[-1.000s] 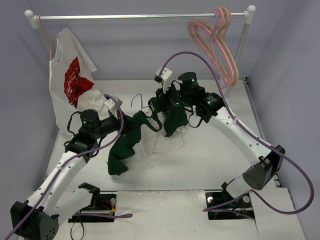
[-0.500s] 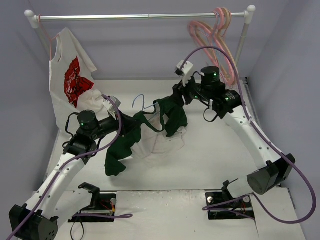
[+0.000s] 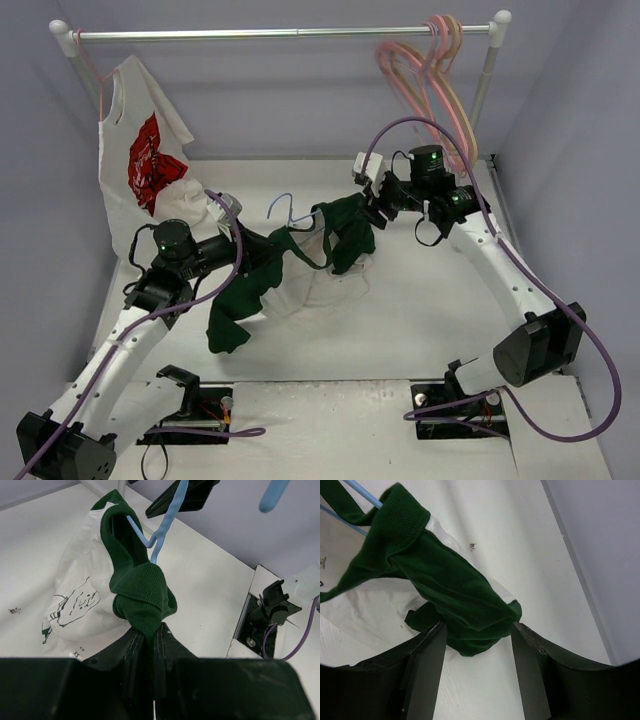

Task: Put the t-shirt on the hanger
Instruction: Place tshirt on hanger

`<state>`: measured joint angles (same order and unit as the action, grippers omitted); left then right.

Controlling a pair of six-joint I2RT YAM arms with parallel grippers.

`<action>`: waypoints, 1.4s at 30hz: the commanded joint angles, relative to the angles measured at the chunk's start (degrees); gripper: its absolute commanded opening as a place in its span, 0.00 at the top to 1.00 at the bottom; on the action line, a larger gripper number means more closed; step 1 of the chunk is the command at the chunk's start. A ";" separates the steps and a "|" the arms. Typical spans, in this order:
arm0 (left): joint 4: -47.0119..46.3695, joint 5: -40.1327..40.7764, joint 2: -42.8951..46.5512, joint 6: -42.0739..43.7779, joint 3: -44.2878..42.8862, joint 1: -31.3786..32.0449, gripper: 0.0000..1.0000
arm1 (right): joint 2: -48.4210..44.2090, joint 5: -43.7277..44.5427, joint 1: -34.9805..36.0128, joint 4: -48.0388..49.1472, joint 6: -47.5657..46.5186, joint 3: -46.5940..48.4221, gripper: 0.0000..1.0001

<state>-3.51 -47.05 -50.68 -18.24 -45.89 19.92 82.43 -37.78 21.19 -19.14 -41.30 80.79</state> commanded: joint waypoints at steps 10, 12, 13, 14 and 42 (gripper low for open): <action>-2.21 -5.68 -0.39 1.72 -7.02 0.12 1.00 | 4.84 -6.08 2.01 1.39 -9.50 4.11 0.44; -1.51 -6.21 -0.74 2.33 -7.55 0.12 1.00 | 5.02 -7.04 2.62 1.12 -9.85 4.11 0.44; -0.89 -6.56 -0.74 2.94 -7.72 0.12 1.00 | 4.93 -7.91 2.72 0.94 -10.29 3.93 0.44; -0.36 -6.57 -0.91 3.29 -7.90 0.12 1.00 | 4.84 -8.88 2.89 0.94 -10.29 3.93 0.44; 2.63 -11.31 -2.41 5.76 -11.68 0.12 1.00 | 5.37 -11.70 3.95 -0.29 -11.00 0.77 0.57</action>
<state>3.99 -54.81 -53.28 -13.80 -53.25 19.92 87.57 -46.39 24.62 -19.18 -51.33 80.84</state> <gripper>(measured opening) 0.104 0.457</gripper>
